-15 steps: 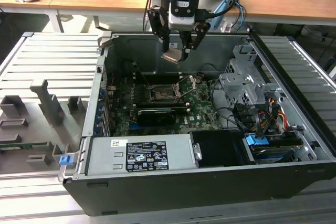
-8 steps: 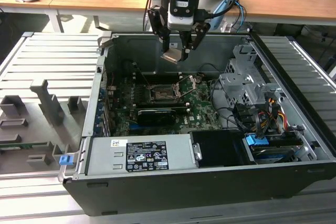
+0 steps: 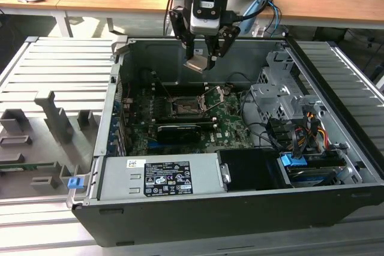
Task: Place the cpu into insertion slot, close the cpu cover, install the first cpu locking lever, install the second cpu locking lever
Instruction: 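Place the cpu into insertion slot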
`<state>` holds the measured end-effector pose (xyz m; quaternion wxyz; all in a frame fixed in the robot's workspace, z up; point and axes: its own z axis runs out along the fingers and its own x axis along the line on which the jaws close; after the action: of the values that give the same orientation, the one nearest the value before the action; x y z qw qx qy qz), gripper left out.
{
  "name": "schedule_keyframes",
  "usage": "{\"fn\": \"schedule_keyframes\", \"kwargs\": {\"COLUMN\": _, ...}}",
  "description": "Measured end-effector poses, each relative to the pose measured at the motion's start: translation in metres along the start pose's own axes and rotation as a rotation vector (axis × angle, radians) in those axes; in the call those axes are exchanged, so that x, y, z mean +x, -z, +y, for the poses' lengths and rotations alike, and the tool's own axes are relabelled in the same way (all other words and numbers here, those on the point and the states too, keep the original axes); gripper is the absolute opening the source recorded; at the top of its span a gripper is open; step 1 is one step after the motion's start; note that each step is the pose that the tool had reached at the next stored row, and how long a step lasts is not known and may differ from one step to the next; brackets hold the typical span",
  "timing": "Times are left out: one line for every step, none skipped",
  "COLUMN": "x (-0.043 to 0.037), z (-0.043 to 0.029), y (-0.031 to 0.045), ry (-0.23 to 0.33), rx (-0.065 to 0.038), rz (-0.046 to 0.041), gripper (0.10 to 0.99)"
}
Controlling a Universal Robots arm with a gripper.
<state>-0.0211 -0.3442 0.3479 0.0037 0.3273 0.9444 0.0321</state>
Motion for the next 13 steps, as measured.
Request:
{"fn": "schedule_keyframes", "kwargs": {"x": 0.0000, "z": 0.0000, "y": 0.0000, "ry": -0.002, "rx": 0.000, "rz": -0.0001, "gripper": 0.541}}
{"fn": "schedule_keyframes", "kwargs": {"x": 0.0000, "z": 0.0000, "y": 0.0000, "ry": -0.005, "rx": 0.000, "rz": -0.0003, "gripper": 0.541}}
{"fn": "schedule_keyframes", "kwargs": {"x": 0.0000, "z": 0.0000, "y": 0.0000, "ry": -0.007, "rx": 0.000, "rz": -0.0004, "gripper": 0.541}}
{"fn": "schedule_keyframes", "kwargs": {"x": 0.0000, "z": 0.0000, "y": 0.0000, "ry": -0.009, "rx": 0.000, "rz": -0.0006, "gripper": 0.541}}
{"fn": "schedule_keyframes", "kwargs": {"x": 0.0000, "z": 0.0000, "y": 0.0000, "ry": -0.012, "rx": 0.000, "rz": -0.0008, "gripper": 0.541}}
{"fn": "schedule_keyframes", "kwargs": {"x": 0.0000, "z": 0.0000, "y": -0.0001, "ry": -0.014, "rx": 0.000, "rz": -0.0009, "gripper": 0.541}}
{"fn": "schedule_keyframes", "kwargs": {"x": 0.0000, "z": 0.0000, "y": -0.0001, "ry": -0.017, "rx": 0.000, "rz": -0.0010, "gripper": 0.541}}
{"fn": "schedule_keyframes", "kwargs": {"x": 0.0000, "z": 0.0000, "y": -0.0002, "ry": -0.020, "rx": 0.000, "rz": -0.0013, "gripper": 0.541}}
{"fn": "schedule_keyframes", "kwargs": {"x": 0.0000, "z": 0.0000, "y": -0.0003, "ry": -0.024, "rx": 0.000, "rz": -0.0015, "gripper": 0.541}}
{"fn": "schedule_keyframes", "kwargs": {"x": 0.0000, "z": 0.0000, "y": -0.0004, "ry": -0.026, "rx": 0.000, "rz": -0.0017, "gripper": 0.541}}
{"fn": "schedule_keyframes", "kwargs": {"x": 0.0000, "z": 0.0000, "y": -0.0008, "ry": -0.030, "rx": 0.000, "rz": -0.0020, "gripper": 0.541}}
{"fn": "schedule_keyframes", "kwargs": {"x": 0.0000, "z": 0.0000, "y": -0.0010, "ry": -0.033, "rx": 0.000, "rz": -0.0021, "gripper": 0.541}}
{"fn": "schedule_keyframes", "kwargs": {"x": 0.0000, "z": 0.0000, "y": -0.0012, "ry": -0.035, "rx": 0.000, "rz": -0.0023, "gripper": 0.541}}
